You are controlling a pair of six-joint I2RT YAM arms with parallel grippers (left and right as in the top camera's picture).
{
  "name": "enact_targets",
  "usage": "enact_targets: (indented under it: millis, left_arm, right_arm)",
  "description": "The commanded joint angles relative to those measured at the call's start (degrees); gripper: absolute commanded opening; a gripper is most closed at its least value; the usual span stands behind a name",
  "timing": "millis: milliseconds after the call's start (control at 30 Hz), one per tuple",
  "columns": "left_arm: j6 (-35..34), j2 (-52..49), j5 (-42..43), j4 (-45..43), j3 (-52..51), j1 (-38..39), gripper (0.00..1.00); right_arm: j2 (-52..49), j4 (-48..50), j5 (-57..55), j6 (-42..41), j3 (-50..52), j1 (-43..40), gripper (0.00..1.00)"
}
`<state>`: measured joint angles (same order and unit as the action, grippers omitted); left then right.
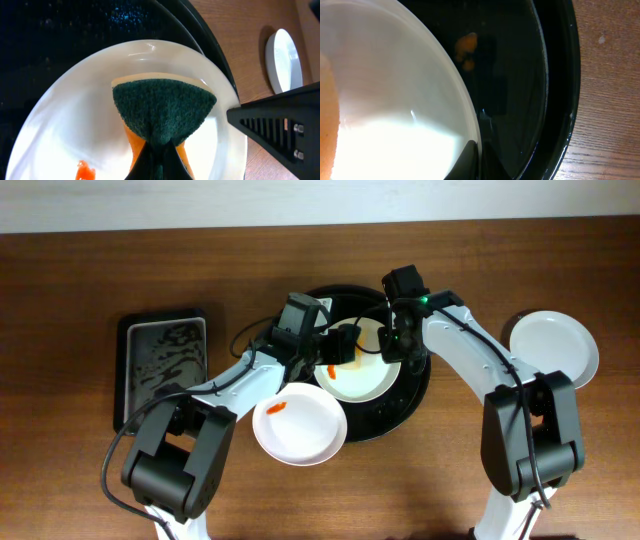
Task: Clean dirty plates on tray and stack at the side
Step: 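Grasp the upper-right plate rim with the right gripper and tilt it, then scrub the tilted plate with the sponge held in the left gripper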
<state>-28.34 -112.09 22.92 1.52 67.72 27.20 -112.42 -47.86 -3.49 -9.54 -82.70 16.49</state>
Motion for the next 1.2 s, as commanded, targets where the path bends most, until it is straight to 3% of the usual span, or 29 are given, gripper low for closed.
enact_targets:
  millis: [0,167,400,600,800,867,1000,1167]
  left_arm:
    - [-0.07,-0.46,-2.54,0.72,0.85,-0.04,0.00]
    - [1.66,-0.46,-3.28,-1.16,0.85,-0.26,0.00]
    - [2.32,-0.55,-4.74,0.72,0.85,-0.20,0.00]
    - [2.25,-9.01,-5.16,1.31,0.85,-0.28,0.00]
    - [2.47,-9.11,-25.16,10.99,6.03,-0.42,0.00]
    - [6.40,-9.11,-30.38,12.79,7.91,-0.42,0.00]
    - [7.43,-9.11,-33.68,15.10,9.49,-0.98,0.00]
    - [7.43,-9.07,-33.29,30.73,23.67,-1.11,0.00]
  right_arm:
    - [1.77,0.28,-6.05,-5.03,-0.81,-0.07,0.04]
    - [1.77,7.65,-6.01,-9.01,-0.81,-0.39,0.04]
    - [1.36,8.59,0.33,-9.62,-0.79,-0.24,0.04]
    - [1.36,6.34,-0.17,-4.22,-0.79,1.99,0.04]
    - [1.38,4.63,-0.22,-4.20,-0.79,1.99,0.04]
    - [1.38,4.57,-0.22,-4.20,-0.79,1.99,0.04]
    - [1.38,3.56,-3.17,-4.20,-0.79,1.99,0.04]
    - [3.67,1.99,-10.62,-4.24,-0.90,1.99,0.04]
